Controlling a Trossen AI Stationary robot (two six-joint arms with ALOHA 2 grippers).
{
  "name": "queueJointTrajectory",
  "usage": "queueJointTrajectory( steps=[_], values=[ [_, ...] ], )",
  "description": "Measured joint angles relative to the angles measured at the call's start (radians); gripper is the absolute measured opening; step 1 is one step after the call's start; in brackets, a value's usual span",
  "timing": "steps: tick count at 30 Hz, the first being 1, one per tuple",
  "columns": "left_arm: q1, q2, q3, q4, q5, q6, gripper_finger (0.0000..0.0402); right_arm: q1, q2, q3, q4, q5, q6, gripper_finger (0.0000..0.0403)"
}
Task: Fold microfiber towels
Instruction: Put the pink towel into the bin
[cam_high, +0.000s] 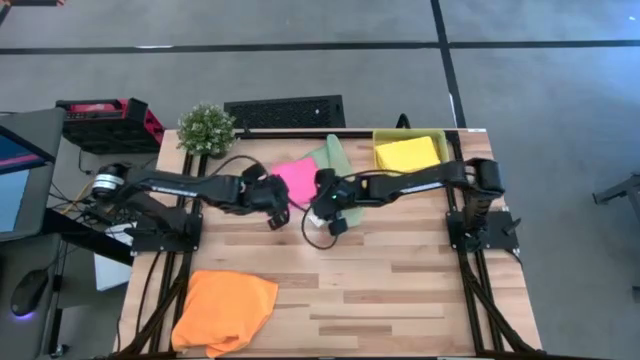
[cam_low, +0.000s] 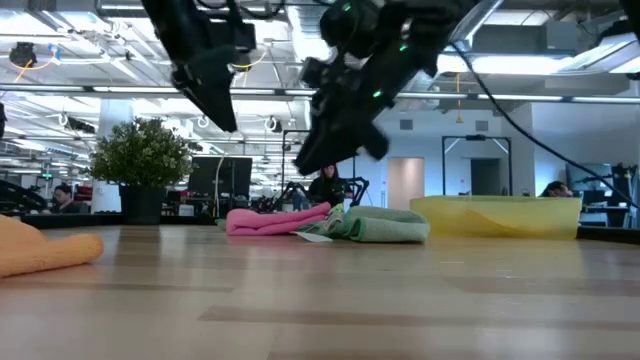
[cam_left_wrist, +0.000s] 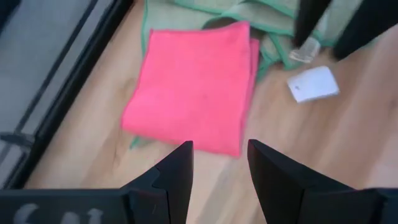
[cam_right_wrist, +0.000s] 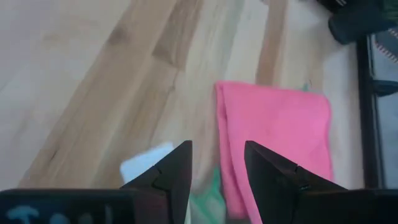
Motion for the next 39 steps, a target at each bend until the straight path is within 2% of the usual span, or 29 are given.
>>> queueJointTrajectory(
  steps=[7, 14, 39],
  values=[
    [-0.086, -0.063, -0.016, -0.068, -0.059, -0.128, 0.0145, -0.002, 0.178, 0.112, 0.023, 0.138, 0.0, 0.0171],
    [-0.111, -0.061, -0.017, -0.08, -0.079, -0.134, 0.0145, -0.013, 0.284, 0.19, 0.015, 0.155, -0.015, 0.0171],
    [-0.111, -0.061, -0.017, -0.101, -0.081, -0.134, 0.0145, -0.05, 0.327, 0.201, -0.037, 0.158, 0.02, 0.0171]
  ],
)
